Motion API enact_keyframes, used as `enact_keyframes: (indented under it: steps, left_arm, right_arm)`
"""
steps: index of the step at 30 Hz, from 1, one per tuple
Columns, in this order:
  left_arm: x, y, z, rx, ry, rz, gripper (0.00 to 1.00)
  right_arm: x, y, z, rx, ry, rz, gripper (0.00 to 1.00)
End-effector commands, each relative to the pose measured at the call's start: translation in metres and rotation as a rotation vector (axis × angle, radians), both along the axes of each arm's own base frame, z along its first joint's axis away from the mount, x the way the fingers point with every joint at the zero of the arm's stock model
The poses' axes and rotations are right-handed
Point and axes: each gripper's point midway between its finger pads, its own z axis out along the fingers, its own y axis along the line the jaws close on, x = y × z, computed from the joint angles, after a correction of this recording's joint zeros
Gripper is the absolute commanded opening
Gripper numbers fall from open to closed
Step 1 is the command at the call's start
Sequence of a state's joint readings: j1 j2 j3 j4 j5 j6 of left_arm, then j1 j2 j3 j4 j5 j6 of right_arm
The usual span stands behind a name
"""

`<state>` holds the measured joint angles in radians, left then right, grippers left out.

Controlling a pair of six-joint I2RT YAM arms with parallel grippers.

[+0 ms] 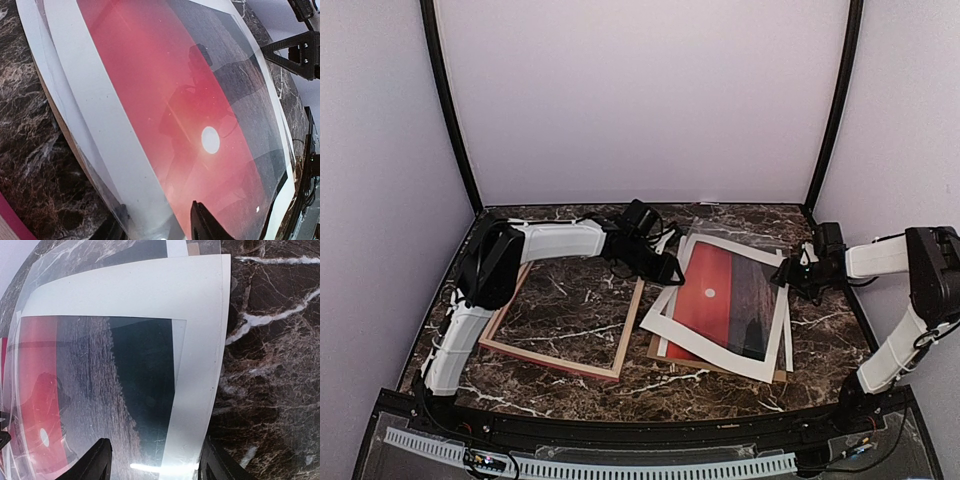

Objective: Put the photo into the frame
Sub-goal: Pick up the glass panel from the mat board.

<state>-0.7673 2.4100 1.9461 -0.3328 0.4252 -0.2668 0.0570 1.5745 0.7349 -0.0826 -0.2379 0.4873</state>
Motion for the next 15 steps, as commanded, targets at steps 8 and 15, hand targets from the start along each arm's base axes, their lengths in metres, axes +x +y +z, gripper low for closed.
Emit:
enact_keyframes:
  steps: [8, 15]
  left_arm:
    - [-0.011, -0.0199, 0.0744, -0.169, -0.09, -0.09, 0.57]
    - [-0.0095, -0.0159, 0.0706, -0.153, -0.104, -0.073, 0.63]
  right_arm:
    - [0.0015, 0.0073, 0.0019, -0.023, -0.018, 0.082, 0.62]
    - [0.0052, 0.004, 0.0071, -0.051, -0.024, 0.087, 0.62]
